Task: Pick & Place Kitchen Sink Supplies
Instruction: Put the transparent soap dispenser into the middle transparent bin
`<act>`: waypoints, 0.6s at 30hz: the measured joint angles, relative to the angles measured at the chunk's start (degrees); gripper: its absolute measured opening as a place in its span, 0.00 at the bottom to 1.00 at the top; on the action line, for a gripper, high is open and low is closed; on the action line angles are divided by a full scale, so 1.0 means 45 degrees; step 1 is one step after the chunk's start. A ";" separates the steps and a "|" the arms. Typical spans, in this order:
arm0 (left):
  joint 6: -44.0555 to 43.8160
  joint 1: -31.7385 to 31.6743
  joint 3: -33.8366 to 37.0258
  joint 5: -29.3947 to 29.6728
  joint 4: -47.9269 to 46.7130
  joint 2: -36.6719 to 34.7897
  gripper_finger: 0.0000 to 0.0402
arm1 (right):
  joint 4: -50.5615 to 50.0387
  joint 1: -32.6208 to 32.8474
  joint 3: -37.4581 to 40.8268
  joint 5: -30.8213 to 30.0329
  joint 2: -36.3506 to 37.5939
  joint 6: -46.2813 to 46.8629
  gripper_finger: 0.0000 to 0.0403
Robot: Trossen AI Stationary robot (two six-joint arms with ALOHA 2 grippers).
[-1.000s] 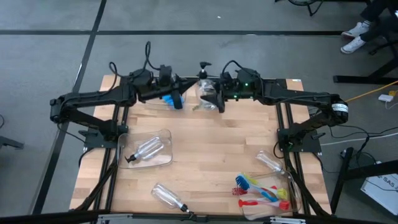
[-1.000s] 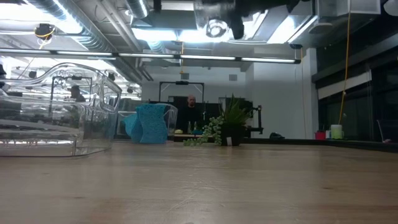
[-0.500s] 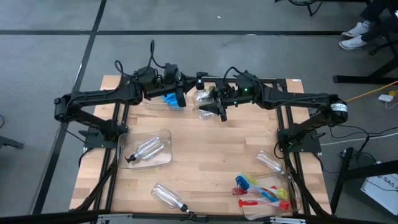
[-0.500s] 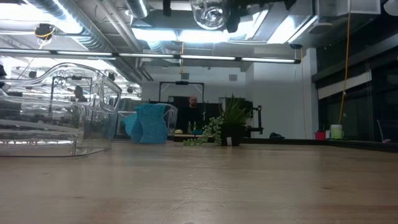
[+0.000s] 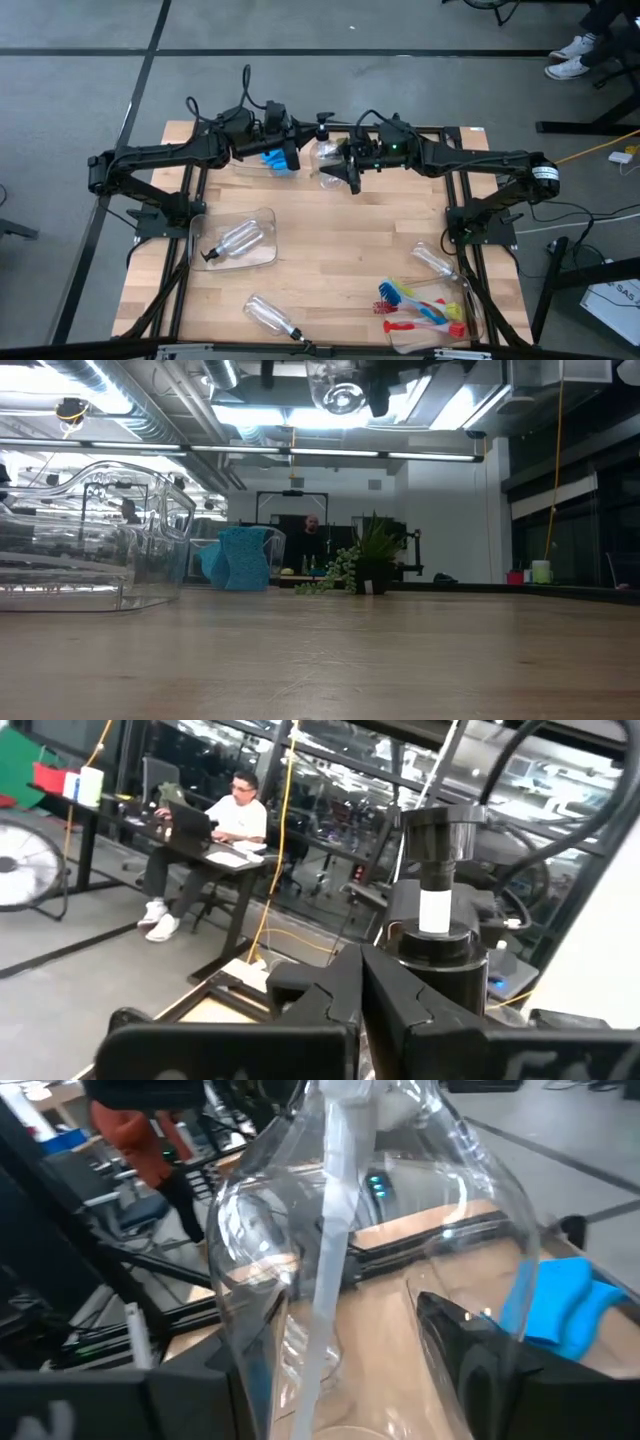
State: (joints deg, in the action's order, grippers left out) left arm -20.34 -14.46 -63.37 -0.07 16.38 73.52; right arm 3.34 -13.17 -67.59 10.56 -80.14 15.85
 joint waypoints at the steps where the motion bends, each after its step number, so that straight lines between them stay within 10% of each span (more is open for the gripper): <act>1: -0.0008 0.0000 0.0000 0.0052 -0.0070 0.0000 0.00 | -0.0068 0.0000 0.0000 -0.0171 0.0000 -0.0002 0.54; 18: -0.0112 0.0000 0.0000 0.0629 -0.0446 -0.0015 0.00 | -0.0592 -0.0015 -0.0005 -0.2321 0.0005 -0.0212 0.54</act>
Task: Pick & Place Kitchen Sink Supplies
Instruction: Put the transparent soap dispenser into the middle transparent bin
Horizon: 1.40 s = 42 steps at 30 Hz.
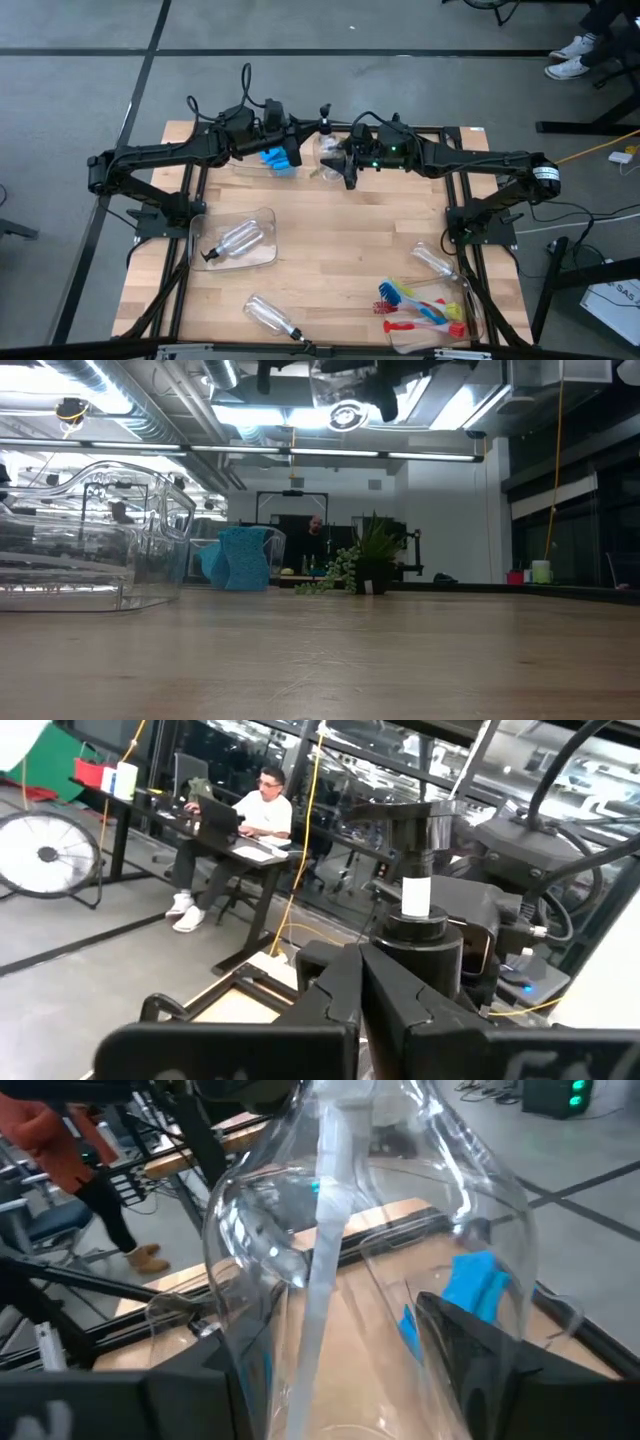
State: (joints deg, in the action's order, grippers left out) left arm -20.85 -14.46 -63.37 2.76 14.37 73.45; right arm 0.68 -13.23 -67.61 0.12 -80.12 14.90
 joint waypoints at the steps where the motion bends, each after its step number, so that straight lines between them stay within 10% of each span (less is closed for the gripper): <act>1: 0.0000 0.0000 0.0000 0.0020 -0.0005 0.0003 0.00 | -0.0034 0.0000 0.0000 -0.0134 0.0000 -0.0007 0.54; 17: -0.0091 0.0372 -0.0005 -0.0902 -0.0012 0.0002 0.00 | -0.0548 -0.0529 0.0005 -0.1370 -0.0034 0.0398 0.54; 28: 0.0893 0.0103 -0.0005 0.2494 -0.1632 -0.0840 0.00 | 0.0418 -0.0200 0.0005 0.1429 0.0015 -0.0067 0.54; 42: -0.0065 -0.0384 0.0000 -0.0001 0.0412 0.0019 0.00 | 0.0930 0.0223 0.0005 0.2215 0.0000 -0.0418 0.54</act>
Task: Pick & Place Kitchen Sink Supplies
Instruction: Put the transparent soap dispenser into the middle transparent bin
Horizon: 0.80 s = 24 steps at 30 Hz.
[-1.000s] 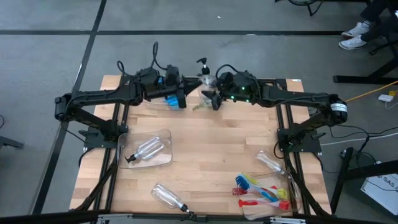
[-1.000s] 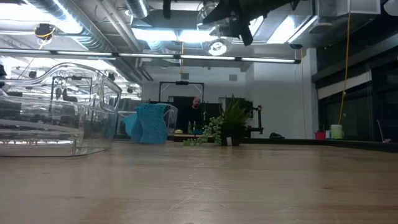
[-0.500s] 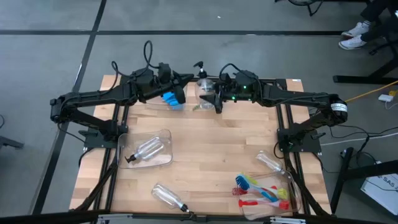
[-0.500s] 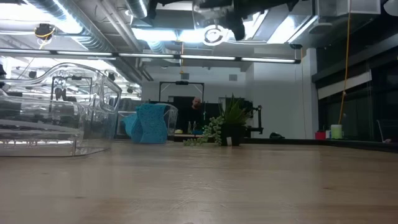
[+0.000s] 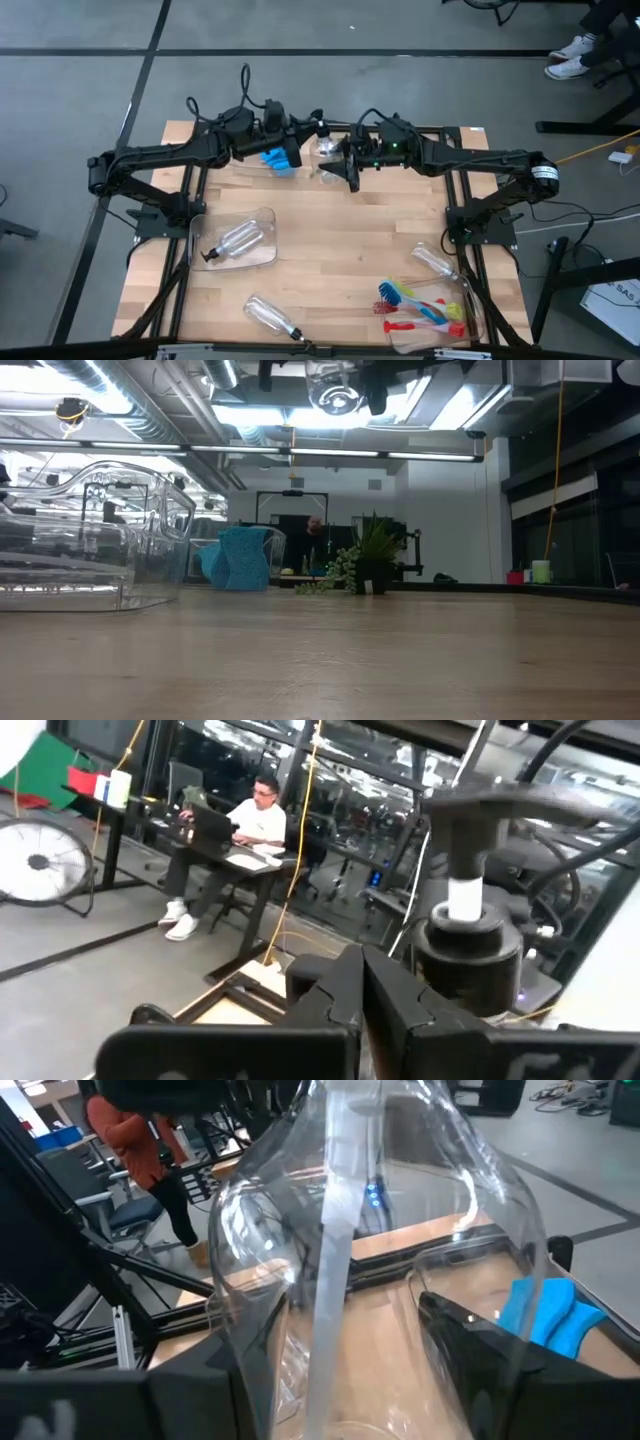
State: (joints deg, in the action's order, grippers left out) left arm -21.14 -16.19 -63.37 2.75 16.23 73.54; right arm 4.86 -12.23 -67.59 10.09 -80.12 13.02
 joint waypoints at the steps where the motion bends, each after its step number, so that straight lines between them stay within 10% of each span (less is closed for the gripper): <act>1: -0.0030 -0.0008 0.0000 -0.0072 0.0102 0.0000 0.00 | 0.0000 0.0000 0.0000 0.0000 -0.0006 0.0005 0.54; 24: -0.0538 0.0230 0.0000 -0.0663 -0.0017 -0.0236 0.00 | -0.0769 0.0008 -0.0021 -0.3351 -0.0053 0.0184 0.54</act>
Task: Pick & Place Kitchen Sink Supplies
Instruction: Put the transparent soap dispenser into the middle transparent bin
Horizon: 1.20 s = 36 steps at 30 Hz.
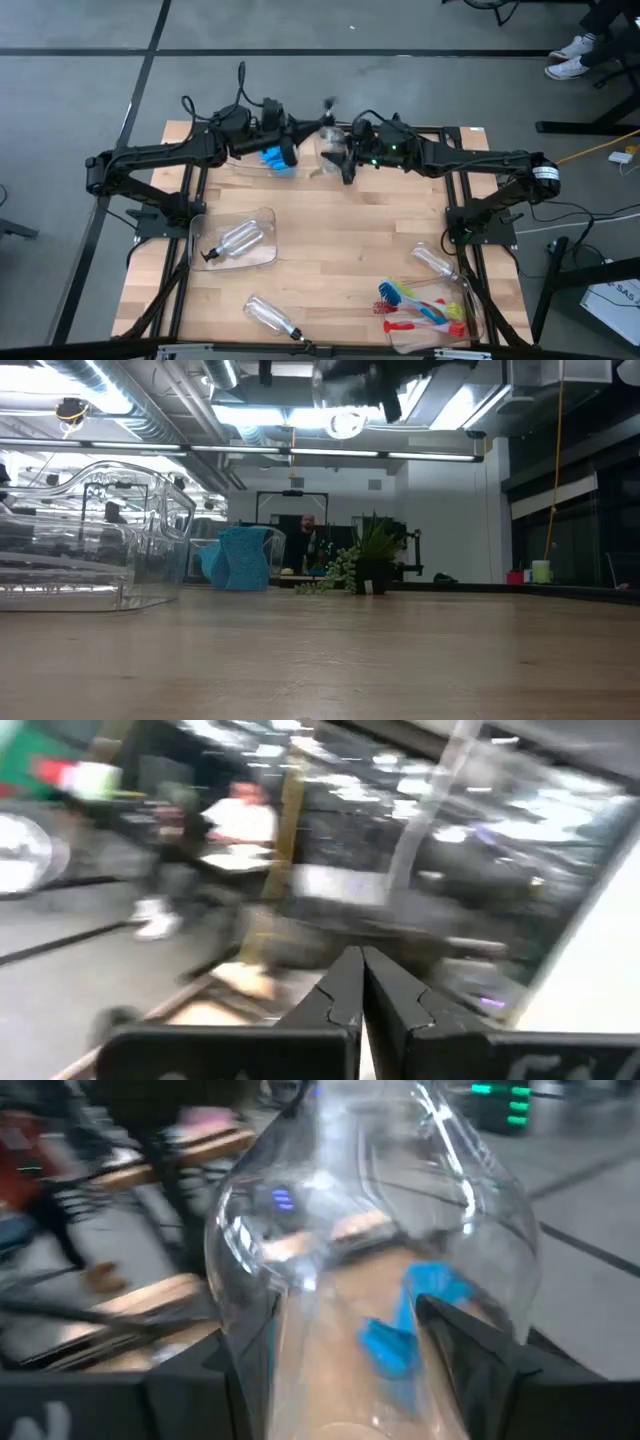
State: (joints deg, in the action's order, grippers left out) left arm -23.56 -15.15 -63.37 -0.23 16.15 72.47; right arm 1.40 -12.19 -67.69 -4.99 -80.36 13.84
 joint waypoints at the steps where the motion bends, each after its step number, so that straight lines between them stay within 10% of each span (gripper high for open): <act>1: 0.0007 0.0070 -0.0005 -0.0255 0.0075 -0.0046 0.00 | -0.0087 -0.0038 -0.0003 -0.0280 -0.0018 0.0022 0.54; 36: 0.0478 0.0081 -0.0001 0.2826 -0.1347 -0.0181 0.00 | 0.0686 0.0670 0.0020 0.1842 -0.0039 -0.0521 0.54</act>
State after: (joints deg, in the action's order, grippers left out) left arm -21.41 -14.79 -63.38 12.49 10.09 71.66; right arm 4.49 -9.18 -67.60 3.30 -80.53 11.50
